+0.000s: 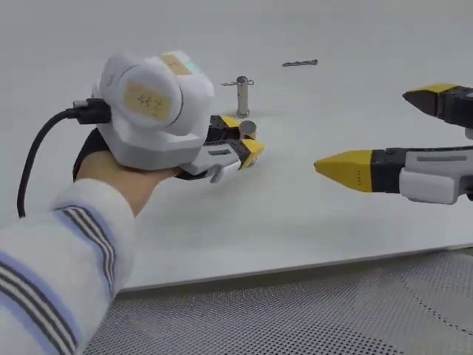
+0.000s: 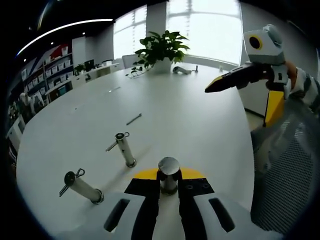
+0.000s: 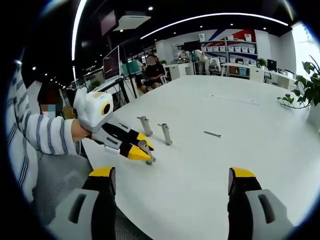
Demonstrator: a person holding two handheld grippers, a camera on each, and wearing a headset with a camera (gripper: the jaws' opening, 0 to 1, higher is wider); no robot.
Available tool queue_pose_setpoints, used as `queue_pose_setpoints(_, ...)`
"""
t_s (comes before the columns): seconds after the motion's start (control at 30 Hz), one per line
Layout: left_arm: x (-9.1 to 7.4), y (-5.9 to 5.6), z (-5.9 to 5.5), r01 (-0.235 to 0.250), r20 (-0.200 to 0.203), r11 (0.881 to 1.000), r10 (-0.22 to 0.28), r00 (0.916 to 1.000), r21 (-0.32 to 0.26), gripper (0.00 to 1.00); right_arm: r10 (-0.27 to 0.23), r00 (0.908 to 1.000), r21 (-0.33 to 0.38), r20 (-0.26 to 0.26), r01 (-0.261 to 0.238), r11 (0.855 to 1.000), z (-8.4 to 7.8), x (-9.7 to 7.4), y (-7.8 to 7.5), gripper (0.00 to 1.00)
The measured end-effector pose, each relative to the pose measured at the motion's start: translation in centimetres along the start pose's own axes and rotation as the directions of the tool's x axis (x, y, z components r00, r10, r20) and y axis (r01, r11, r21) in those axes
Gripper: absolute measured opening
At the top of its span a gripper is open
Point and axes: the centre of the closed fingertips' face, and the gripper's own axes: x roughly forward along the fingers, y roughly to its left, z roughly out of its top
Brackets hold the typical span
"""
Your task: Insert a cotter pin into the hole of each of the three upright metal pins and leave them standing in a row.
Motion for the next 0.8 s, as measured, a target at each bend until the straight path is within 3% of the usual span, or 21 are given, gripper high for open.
queue_pose_setpoints(0.27, -0.1, -0.2, 0.0, 0.021, 0.014, 0.999, -0.021, 0.9997, 0.03, 0.1, -0.001, 1.0, -0.001, -0.001, 0.001, 1.0, 0.0, 0.0, -0.1, 0.92)
queue_pose_setpoints(0.43, -0.9, -0.5, 0.8, 0.081, 0.049, 0.996, -0.082, 0.9954, 0.02, 0.15, -0.001, 1.0, -0.005, 0.0, 0.001, 1.0, 0.1, -0.1, -0.1, 0.92)
queue_pose_setpoints(0.57, -2.3, -0.5, 1.2, 0.111, 0.077, 0.994, -0.11, 0.9909, -0.006, 0.27, -0.004, 1.0, -0.005, 0.003, 0.004, 1.0, 0.2, -0.2, -0.2, 0.92)
queue_pose_setpoints(0.63, -3.1, -0.6, 1.0, 0.133, 0.08, 0.99, -0.13, 0.9883, -0.039, 0.34, -0.003, 1.0, -0.007, 0.0, 0.003, 1.0, 0.2, -0.2, -0.1, 0.92)
queue_pose_setpoints(0.8, -5.0, -0.8, 0.4, 0.146, 0.083, 0.988, -0.142, 0.9865, -0.05, 0.53, -0.004, 1.0, -0.007, -0.004, 0.004, 1.0, 0.1, -0.2, -0.1, 0.92)
